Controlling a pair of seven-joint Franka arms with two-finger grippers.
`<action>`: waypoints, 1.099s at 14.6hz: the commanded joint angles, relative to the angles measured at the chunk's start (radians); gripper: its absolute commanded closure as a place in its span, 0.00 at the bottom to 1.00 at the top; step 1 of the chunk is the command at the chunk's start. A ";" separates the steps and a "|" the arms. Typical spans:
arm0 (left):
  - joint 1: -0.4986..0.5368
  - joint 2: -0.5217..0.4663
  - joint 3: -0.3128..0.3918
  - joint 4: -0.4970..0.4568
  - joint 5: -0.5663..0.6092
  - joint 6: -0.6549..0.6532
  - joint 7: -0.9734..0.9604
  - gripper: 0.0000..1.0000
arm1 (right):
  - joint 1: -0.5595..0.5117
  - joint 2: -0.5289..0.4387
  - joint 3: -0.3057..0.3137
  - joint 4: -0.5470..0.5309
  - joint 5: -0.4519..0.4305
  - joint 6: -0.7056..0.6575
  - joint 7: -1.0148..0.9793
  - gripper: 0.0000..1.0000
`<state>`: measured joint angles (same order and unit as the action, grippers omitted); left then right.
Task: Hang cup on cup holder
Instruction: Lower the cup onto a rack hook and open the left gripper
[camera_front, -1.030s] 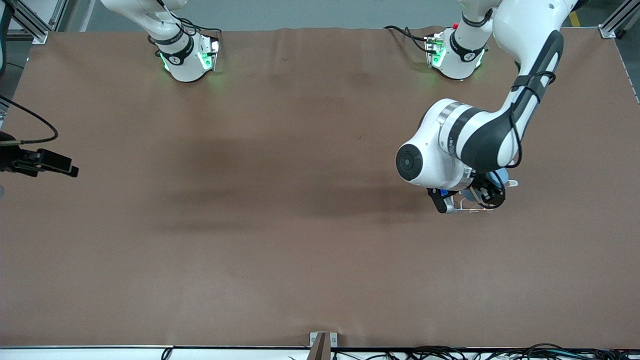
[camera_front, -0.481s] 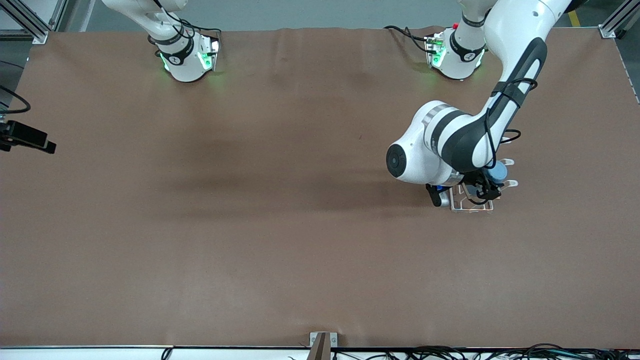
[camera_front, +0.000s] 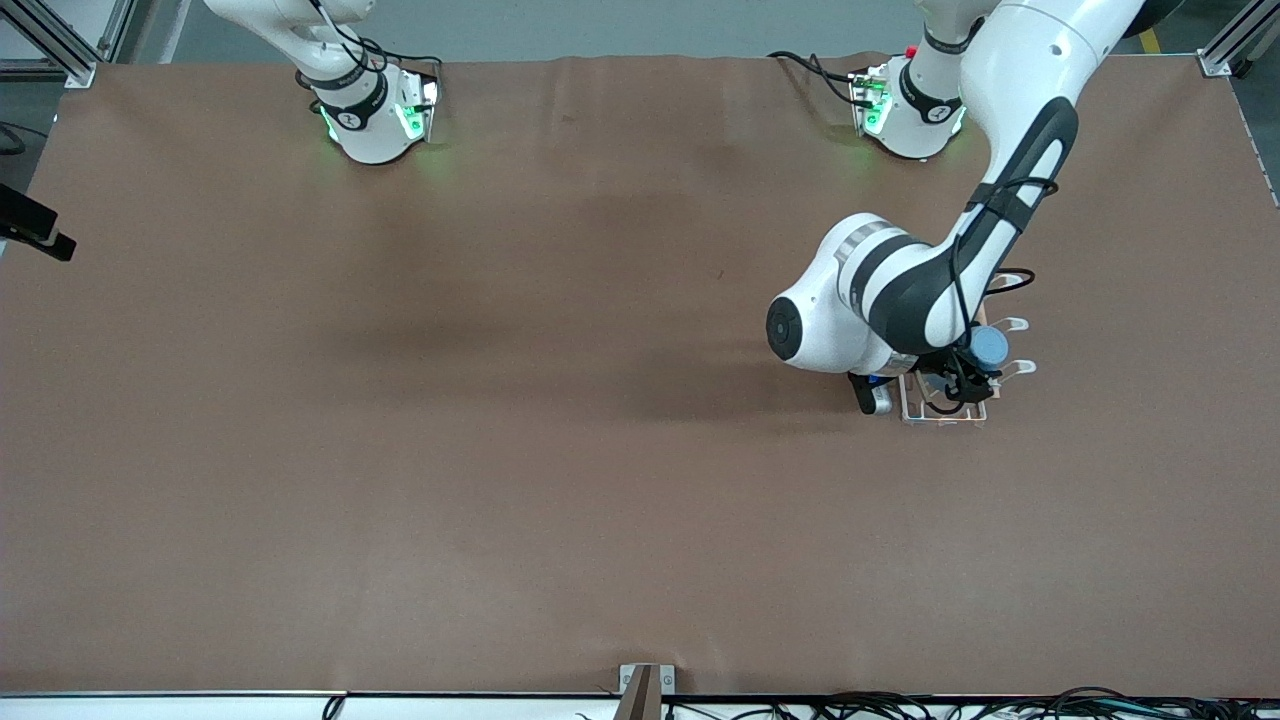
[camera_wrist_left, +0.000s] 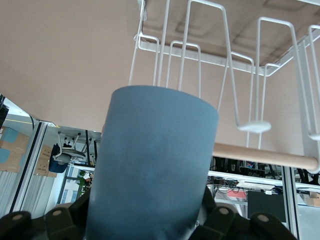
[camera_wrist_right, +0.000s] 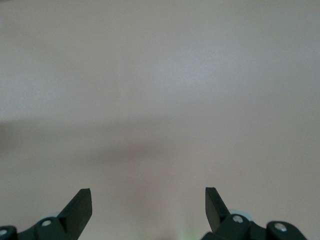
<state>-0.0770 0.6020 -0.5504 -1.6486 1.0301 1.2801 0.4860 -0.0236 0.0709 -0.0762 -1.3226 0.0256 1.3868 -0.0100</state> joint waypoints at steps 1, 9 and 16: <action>-0.006 0.031 -0.002 0.001 0.035 -0.004 -0.055 0.59 | 0.005 -0.056 0.015 -0.086 -0.026 0.044 0.001 0.00; -0.023 0.047 -0.008 0.027 0.027 0.005 -0.162 0.00 | 0.010 -0.069 0.012 -0.138 -0.038 0.041 0.004 0.00; -0.020 0.018 -0.055 0.305 -0.165 0.004 -0.304 0.00 | 0.008 -0.080 0.012 -0.161 -0.038 0.055 0.004 0.00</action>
<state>-0.0961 0.6367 -0.5848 -1.4175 0.9275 1.2905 0.2526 -0.0164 0.0308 -0.0713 -1.4371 0.0106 1.4227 -0.0099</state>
